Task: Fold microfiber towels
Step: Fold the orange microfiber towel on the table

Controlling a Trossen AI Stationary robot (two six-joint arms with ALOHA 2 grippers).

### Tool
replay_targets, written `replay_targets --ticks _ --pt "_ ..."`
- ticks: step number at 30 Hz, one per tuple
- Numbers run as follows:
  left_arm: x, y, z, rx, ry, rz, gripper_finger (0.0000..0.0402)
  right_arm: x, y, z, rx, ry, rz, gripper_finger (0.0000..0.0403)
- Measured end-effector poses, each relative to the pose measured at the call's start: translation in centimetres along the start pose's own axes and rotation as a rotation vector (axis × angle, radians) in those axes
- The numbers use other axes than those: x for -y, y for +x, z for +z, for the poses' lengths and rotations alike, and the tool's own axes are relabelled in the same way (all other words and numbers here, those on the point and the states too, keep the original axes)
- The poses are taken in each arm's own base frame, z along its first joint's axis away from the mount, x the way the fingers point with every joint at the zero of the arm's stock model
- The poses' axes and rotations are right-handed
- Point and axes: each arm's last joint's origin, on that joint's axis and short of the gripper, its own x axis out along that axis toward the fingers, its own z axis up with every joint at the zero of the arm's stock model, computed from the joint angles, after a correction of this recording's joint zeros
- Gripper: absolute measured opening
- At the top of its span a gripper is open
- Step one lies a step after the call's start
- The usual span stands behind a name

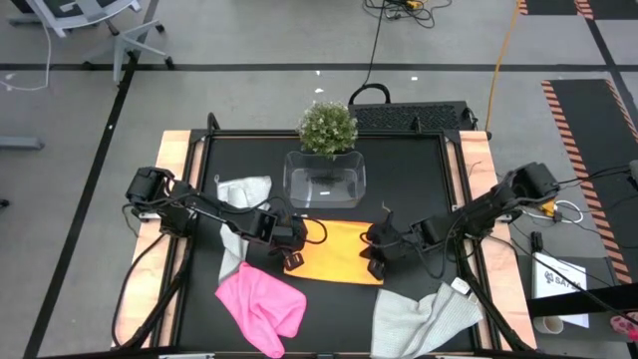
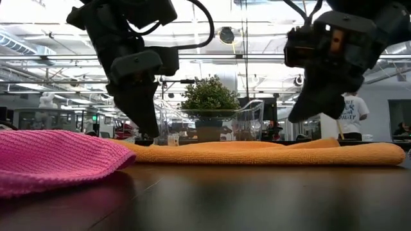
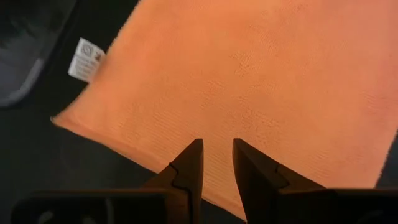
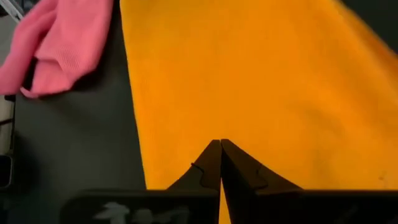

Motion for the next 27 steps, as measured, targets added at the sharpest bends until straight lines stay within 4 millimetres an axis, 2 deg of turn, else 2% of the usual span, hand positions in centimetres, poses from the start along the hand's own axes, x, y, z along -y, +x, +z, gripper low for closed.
replay_targets --ticks 4,10,14,20,27 --pt "0.0 0.1 0.0 0.009 0.020 0.012 0.0088 0.3 -0.2 0.6 0.020 -0.005 -0.004 0.0000" --pt "0.7 2.3 -0.9 -0.041 0.041 0.026 0.0088 0.4 -0.2 0.7 0.023 -0.015 -0.010 0.0000" --pt "1.3 3.0 -1.5 -0.078 0.022 0.011 0.0088 0.5 -0.2 0.7 0.018 -0.016 -0.015 0.0000" --pt "2.6 2.3 -2.4 -0.155 0.004 -0.110 0.0088 0.5 -0.2 0.7 0.014 -0.024 -0.017 0.0000" --pt "2.5 1.4 -2.4 -0.143 -0.019 -0.086 0.0088 1.2 -0.2 1.3 -0.007 0.037 -0.005 0.0000"
